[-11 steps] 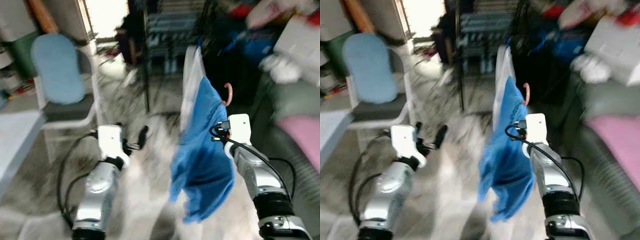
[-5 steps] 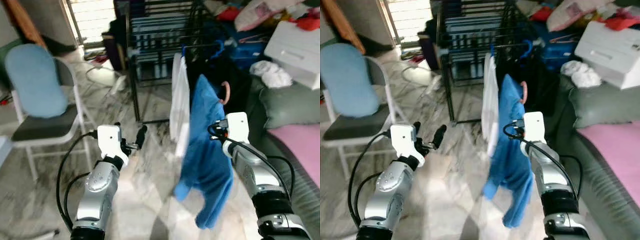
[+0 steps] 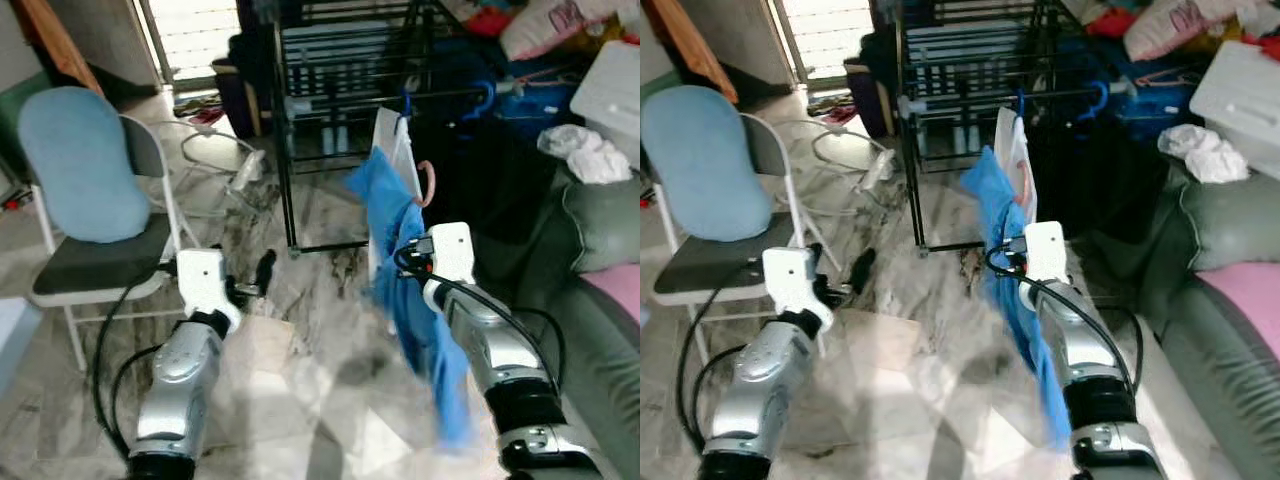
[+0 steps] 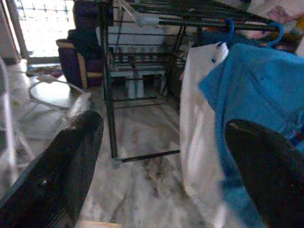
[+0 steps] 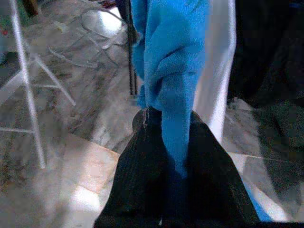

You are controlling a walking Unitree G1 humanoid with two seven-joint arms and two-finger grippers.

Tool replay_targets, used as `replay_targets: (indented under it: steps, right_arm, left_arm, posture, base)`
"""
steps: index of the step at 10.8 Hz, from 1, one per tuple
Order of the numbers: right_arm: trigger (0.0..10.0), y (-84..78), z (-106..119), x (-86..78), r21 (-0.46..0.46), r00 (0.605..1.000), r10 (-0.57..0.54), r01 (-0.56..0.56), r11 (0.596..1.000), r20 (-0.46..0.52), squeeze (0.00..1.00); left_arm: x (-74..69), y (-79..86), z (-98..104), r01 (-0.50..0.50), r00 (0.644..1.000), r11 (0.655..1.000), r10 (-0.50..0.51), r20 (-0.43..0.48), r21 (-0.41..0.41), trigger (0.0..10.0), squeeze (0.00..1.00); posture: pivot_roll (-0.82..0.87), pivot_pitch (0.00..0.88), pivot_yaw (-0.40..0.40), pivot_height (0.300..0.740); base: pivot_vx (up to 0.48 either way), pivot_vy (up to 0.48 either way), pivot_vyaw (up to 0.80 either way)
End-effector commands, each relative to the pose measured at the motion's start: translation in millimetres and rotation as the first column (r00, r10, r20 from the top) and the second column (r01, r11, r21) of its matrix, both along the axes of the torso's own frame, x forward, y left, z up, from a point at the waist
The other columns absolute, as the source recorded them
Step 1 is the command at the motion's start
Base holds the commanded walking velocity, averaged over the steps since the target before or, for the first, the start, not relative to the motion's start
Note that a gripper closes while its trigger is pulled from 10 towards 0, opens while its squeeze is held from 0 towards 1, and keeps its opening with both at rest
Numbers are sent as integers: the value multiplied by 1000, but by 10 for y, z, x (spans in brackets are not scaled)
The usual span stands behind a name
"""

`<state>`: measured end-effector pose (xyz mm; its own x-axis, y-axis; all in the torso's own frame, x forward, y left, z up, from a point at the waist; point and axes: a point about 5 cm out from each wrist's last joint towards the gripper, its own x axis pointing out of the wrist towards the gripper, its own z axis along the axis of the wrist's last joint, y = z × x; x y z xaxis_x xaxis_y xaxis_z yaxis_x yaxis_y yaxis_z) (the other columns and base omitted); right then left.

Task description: Hang hanger

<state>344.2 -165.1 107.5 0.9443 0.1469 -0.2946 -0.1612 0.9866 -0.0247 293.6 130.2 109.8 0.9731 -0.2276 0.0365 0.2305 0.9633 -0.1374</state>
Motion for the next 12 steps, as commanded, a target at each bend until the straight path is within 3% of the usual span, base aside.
replay_targets:
  steps: [1,5,12]
  right_arm:
    - [10000,24,79,32,8,999,-6,6,1000,35,0]
    - [10000,6,67,40,8,999,-21,21,1000,27,0]
    - [10000,38,110,77,6,999,5,-5,1000,42,0]
  left_arm:
    - [-1,47,-4,-17,1000,1000,18,-4,25,10000,0]
    - [-3,25,8,-8,1000,1000,8,13,18,10000,0]
    - [1,34,9,-13,1000,1000,12,21,28,10000,0]
  posture:
    - [-38,0,42,740]
    - [-39,0,40,740]
    - [-38,0,37,740]
  base:
    - [0,0,0]
    - [0,0,0]
    - [401,0,0]
